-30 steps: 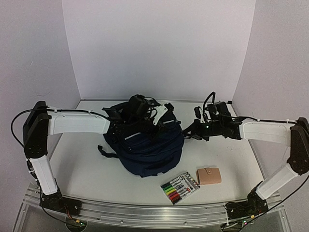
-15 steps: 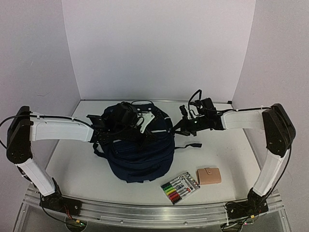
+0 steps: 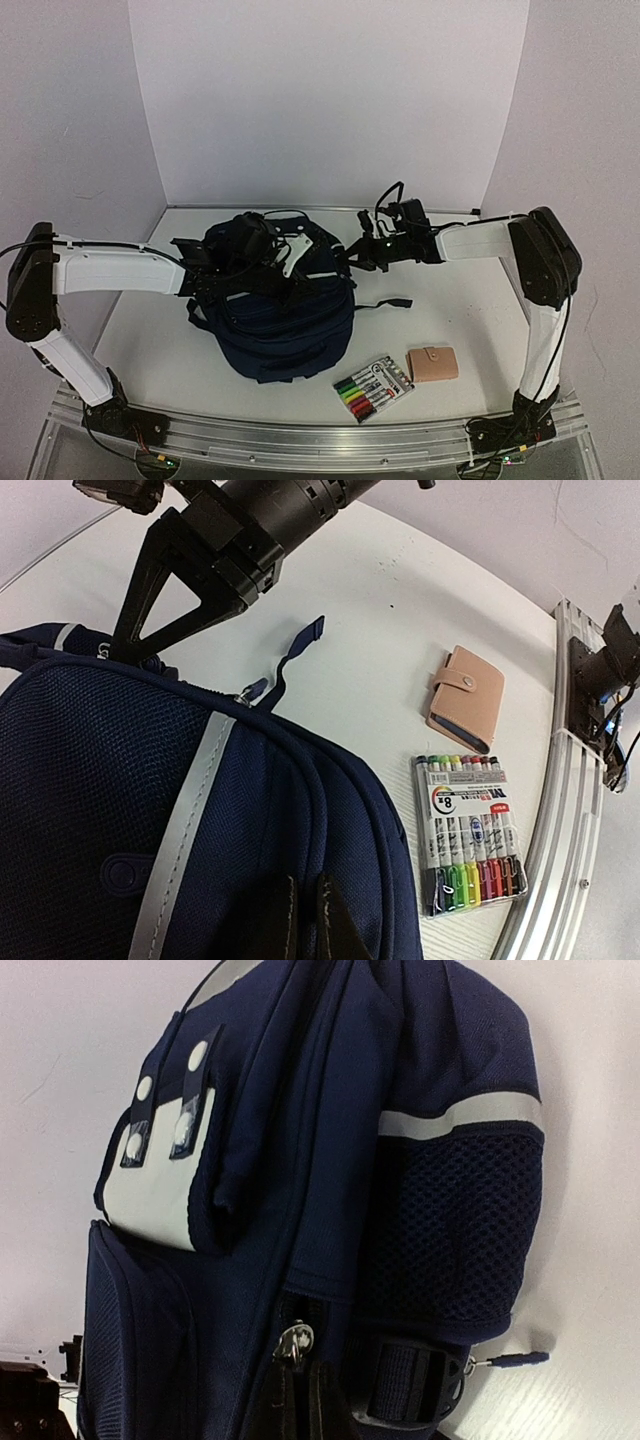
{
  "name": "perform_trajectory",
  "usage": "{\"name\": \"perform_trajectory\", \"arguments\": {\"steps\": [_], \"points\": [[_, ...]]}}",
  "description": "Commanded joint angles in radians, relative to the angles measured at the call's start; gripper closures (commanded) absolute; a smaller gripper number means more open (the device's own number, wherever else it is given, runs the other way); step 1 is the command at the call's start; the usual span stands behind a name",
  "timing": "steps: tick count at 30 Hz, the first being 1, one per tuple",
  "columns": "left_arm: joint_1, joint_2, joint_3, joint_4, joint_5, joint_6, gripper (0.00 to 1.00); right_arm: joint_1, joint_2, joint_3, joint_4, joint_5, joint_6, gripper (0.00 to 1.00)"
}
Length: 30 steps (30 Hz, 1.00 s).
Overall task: Pack the student bag
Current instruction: Zip the student bag at the center of the board.
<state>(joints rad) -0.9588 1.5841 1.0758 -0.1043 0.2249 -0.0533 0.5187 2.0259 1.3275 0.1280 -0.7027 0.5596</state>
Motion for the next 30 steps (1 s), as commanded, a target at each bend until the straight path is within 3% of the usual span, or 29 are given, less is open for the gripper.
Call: {"name": "perform_trajectory", "arguments": {"steps": [1,11,14,17,19,23,30], "points": [[-0.023,-0.051,-0.026,-0.098,0.114,-0.039,1.00,-0.034,0.051,0.091,0.130,0.125,0.020,1.00],[-0.022,-0.033,-0.022,-0.105,0.064,-0.105,0.98,-0.034,0.058,0.128,0.133,0.127,-0.010,0.97],[-0.011,-0.035,0.011,-0.141,-0.009,-0.185,0.82,-0.033,-0.021,0.075,0.133,0.124,-0.046,0.80],[0.006,-0.060,0.038,-0.188,-0.071,-0.281,0.51,-0.032,-0.135,-0.010,0.124,0.130,-0.090,0.47],[0.025,-0.099,0.044,-0.206,-0.091,-0.345,0.37,-0.033,-0.207,-0.066,0.108,0.127,-0.124,0.34],[0.130,-0.205,0.023,-0.245,-0.046,-0.485,0.23,-0.032,-0.313,-0.149,0.082,0.064,-0.171,0.20],[0.234,-0.338,-0.073,-0.364,-0.095,-0.639,0.06,-0.013,-0.356,-0.226,0.064,-0.003,-0.203,0.14]]}}
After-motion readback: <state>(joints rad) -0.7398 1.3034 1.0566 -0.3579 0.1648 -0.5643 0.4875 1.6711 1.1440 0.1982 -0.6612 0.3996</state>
